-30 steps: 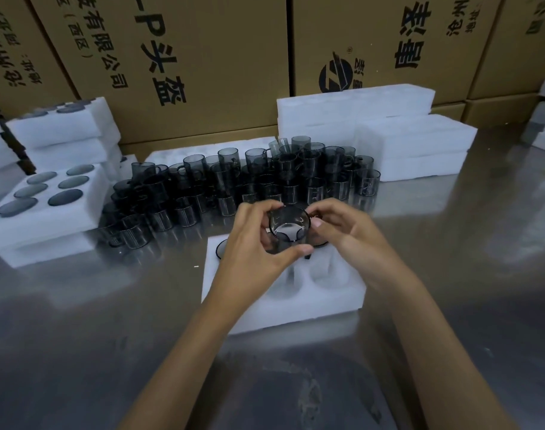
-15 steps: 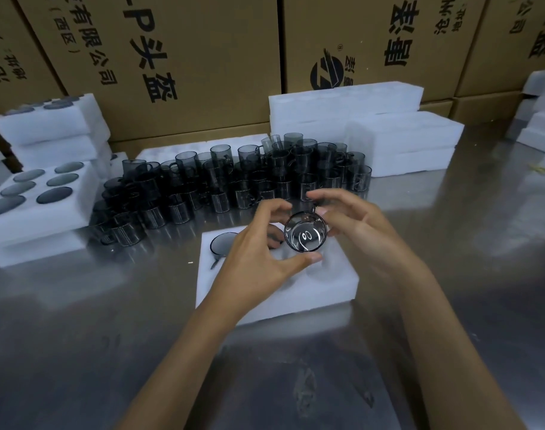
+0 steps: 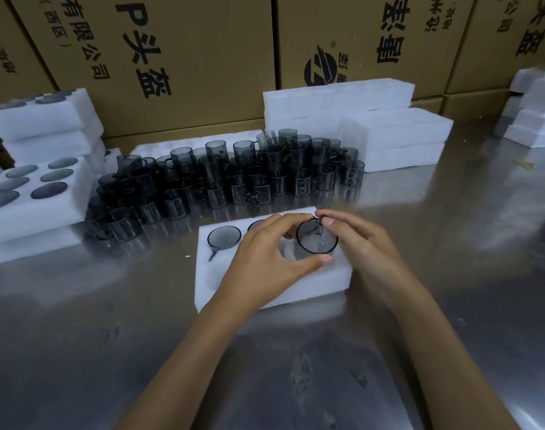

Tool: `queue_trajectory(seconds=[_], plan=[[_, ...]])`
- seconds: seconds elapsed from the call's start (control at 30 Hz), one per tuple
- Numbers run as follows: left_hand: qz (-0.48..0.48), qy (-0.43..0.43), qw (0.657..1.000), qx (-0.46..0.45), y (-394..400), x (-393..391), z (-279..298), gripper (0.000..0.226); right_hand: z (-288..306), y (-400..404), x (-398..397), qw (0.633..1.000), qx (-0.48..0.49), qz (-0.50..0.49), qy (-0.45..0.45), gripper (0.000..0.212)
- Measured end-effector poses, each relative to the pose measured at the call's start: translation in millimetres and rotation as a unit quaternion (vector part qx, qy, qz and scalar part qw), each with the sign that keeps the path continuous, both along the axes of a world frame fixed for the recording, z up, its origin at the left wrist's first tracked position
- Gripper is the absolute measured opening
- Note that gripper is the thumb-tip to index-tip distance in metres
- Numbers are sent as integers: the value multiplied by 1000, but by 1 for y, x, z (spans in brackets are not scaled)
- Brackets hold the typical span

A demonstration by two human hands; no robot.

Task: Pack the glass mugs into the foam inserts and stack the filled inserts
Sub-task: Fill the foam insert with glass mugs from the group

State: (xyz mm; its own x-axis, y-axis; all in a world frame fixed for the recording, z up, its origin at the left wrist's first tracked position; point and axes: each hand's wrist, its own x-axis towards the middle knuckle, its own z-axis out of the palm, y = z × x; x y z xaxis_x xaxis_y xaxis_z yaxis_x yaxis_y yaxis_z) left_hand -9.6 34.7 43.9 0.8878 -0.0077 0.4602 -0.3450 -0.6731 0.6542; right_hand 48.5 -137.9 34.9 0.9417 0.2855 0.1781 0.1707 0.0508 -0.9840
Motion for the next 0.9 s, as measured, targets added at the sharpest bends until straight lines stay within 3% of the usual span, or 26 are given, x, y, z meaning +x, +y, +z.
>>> queue_trajectory(seconds=[0.3, 0.9], plan=[[31, 17, 999, -22, -4, 4, -1, 54, -4, 9, 2, 999, 27, -24, 36, 24], [74, 22, 997, 9, -17, 0, -3, 66, -7, 11, 2, 994, 16, -64, 82, 17]])
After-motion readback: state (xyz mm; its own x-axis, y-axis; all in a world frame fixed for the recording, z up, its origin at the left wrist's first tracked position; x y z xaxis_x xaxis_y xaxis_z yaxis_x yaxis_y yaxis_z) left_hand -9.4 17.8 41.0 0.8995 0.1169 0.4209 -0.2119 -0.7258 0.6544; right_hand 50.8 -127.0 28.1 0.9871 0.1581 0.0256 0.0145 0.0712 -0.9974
